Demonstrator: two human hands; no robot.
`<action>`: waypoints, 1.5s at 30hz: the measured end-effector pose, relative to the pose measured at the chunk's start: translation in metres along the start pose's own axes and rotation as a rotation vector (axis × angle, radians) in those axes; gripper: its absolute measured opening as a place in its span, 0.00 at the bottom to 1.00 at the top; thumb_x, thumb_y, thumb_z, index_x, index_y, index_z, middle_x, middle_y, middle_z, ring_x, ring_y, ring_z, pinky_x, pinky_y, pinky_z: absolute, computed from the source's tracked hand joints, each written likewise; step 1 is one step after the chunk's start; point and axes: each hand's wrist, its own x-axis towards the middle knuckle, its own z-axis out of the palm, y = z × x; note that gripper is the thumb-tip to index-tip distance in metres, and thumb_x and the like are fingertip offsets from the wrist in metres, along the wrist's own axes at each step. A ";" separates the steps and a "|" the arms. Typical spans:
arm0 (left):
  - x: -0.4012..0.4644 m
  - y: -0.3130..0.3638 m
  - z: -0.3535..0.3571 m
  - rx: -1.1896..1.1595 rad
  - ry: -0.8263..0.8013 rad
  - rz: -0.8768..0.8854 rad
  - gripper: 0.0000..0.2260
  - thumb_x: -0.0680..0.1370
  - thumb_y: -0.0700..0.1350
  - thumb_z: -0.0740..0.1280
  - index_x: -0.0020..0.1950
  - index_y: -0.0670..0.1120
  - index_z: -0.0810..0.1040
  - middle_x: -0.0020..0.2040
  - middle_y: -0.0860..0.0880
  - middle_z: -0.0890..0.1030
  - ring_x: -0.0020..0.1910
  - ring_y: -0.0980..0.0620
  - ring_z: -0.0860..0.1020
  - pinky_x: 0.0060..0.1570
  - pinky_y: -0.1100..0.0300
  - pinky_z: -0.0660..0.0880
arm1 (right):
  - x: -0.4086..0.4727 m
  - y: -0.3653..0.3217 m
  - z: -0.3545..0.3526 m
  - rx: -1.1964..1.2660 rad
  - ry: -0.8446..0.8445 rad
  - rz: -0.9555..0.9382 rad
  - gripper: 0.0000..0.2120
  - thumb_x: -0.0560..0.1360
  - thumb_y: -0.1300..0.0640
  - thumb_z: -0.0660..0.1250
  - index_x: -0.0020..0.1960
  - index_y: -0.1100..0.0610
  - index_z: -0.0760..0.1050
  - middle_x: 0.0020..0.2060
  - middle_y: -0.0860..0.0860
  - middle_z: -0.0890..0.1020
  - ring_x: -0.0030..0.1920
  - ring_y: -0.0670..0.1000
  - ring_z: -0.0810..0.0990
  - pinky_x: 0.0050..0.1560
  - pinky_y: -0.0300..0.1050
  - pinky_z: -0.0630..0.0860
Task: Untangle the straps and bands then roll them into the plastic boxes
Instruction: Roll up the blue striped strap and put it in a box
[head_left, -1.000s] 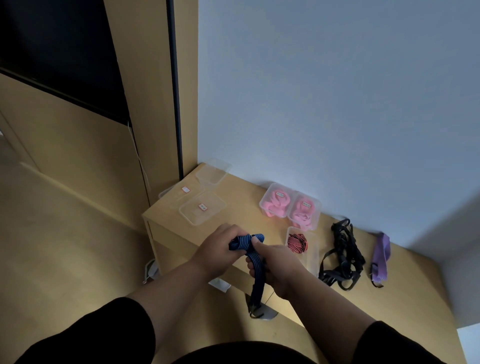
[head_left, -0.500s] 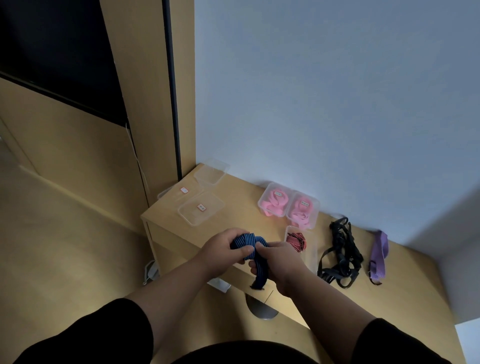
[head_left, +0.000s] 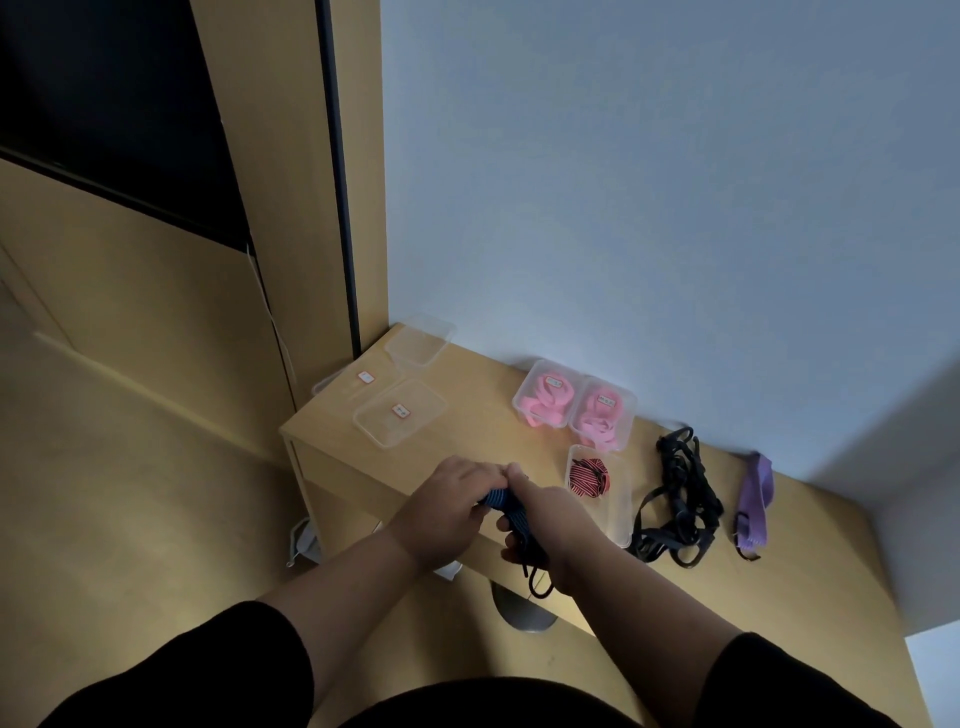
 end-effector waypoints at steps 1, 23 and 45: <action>-0.001 -0.002 0.001 -0.034 0.003 0.027 0.18 0.76 0.36 0.67 0.65 0.46 0.78 0.63 0.51 0.79 0.63 0.55 0.70 0.64 0.66 0.66 | 0.000 0.000 -0.001 0.041 0.004 0.008 0.24 0.81 0.42 0.64 0.55 0.65 0.79 0.37 0.57 0.80 0.32 0.52 0.76 0.39 0.47 0.80; 0.008 0.014 -0.003 -0.663 0.049 -0.678 0.20 0.76 0.55 0.71 0.65 0.50 0.73 0.55 0.51 0.80 0.53 0.53 0.81 0.53 0.52 0.82 | 0.011 0.005 -0.006 -0.793 -0.129 -0.272 0.09 0.80 0.60 0.64 0.59 0.54 0.76 0.48 0.50 0.84 0.46 0.49 0.84 0.52 0.45 0.81; 0.015 0.015 0.002 -0.868 0.129 -0.778 0.20 0.80 0.44 0.68 0.69 0.47 0.66 0.61 0.47 0.75 0.53 0.49 0.82 0.45 0.58 0.83 | 0.003 0.017 -0.006 -0.249 0.182 -0.535 0.16 0.75 0.56 0.75 0.58 0.47 0.74 0.42 0.48 0.84 0.43 0.43 0.82 0.44 0.36 0.77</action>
